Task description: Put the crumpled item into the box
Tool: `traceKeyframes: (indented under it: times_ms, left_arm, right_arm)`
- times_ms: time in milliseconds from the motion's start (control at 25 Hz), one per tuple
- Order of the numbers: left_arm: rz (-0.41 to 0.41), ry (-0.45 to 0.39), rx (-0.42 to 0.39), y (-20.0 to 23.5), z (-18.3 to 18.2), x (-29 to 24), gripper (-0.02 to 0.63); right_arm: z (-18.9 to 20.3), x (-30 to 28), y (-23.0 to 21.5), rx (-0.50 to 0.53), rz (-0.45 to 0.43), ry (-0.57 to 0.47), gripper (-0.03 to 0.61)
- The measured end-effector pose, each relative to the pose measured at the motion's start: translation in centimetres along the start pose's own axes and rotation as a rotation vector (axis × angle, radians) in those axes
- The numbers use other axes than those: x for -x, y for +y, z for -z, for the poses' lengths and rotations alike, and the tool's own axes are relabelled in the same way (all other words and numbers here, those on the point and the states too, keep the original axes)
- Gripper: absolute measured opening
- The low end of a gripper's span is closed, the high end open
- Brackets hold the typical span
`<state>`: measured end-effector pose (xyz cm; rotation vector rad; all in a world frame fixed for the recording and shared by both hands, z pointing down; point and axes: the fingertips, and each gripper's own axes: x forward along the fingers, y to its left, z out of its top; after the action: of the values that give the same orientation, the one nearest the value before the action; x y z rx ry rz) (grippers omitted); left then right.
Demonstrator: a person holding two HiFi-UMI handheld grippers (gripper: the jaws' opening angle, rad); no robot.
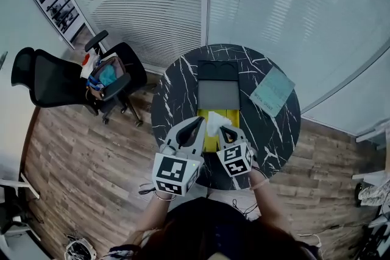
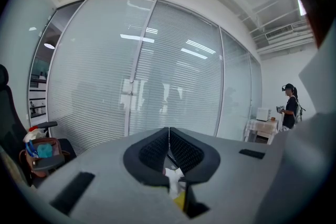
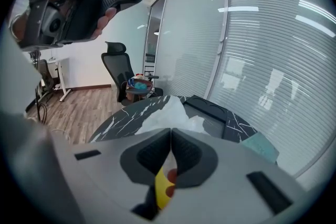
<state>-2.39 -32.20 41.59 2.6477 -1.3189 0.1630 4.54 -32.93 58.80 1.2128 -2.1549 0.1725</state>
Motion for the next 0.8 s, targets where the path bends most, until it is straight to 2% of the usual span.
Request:
traceKeyframes:
  times_ms: [800]
  left_arm:
    - [-0.011, 0.021, -0.001, 0.4, 0.6, -0.1, 0.028]
  right_arm:
    - [4.1, -3.4, 1.0, 0.056, -0.06, 0.118, 0.026]
